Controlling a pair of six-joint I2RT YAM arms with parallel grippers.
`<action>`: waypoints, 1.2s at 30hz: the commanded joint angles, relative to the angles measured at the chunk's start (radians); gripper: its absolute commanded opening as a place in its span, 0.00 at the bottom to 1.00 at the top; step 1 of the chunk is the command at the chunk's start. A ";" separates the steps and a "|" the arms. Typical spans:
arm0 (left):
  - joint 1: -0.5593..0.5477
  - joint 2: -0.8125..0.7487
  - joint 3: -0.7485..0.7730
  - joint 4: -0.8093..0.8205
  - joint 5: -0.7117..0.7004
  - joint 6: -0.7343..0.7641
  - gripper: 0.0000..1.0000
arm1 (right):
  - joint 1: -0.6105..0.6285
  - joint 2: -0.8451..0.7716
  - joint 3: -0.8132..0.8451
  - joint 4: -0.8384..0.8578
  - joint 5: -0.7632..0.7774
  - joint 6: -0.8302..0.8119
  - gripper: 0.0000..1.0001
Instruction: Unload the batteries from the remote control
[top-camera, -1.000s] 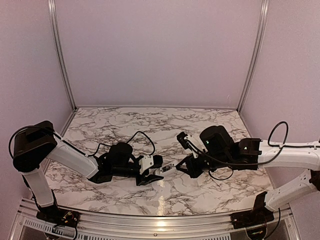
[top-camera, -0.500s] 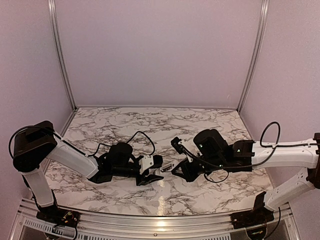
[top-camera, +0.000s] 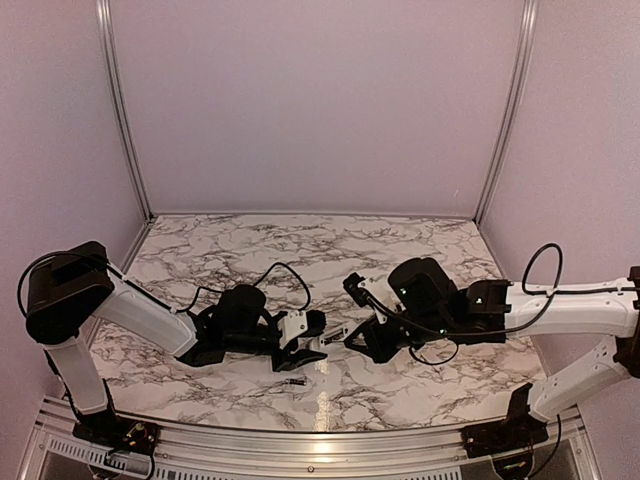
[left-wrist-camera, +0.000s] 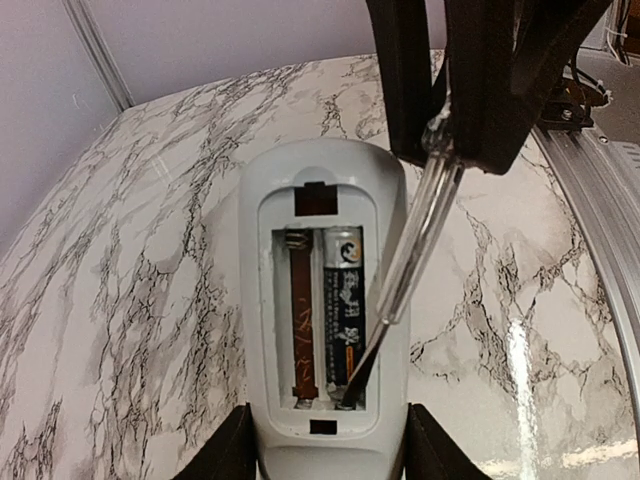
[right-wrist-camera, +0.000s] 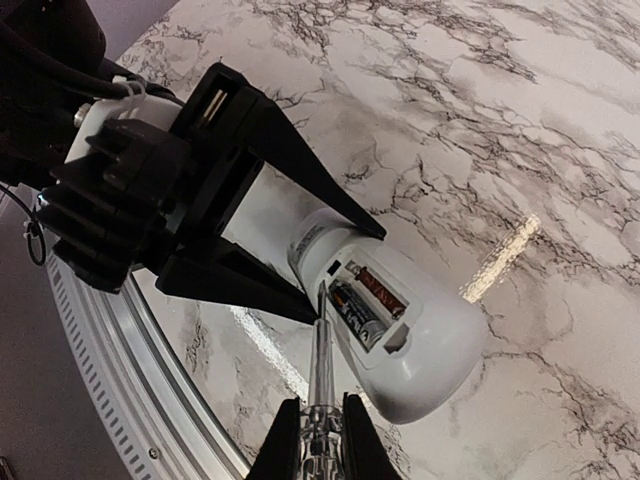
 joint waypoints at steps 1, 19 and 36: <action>0.004 -0.015 0.038 -0.066 -0.017 0.013 0.00 | 0.008 -0.054 0.045 -0.039 0.045 -0.017 0.00; -0.034 -0.107 0.041 -0.285 -0.302 0.104 0.00 | 0.004 -0.109 0.075 -0.087 0.154 -0.160 0.00; -0.036 0.095 0.245 -0.496 -0.257 0.081 0.00 | -0.004 -0.122 0.016 -0.097 0.200 -0.128 0.00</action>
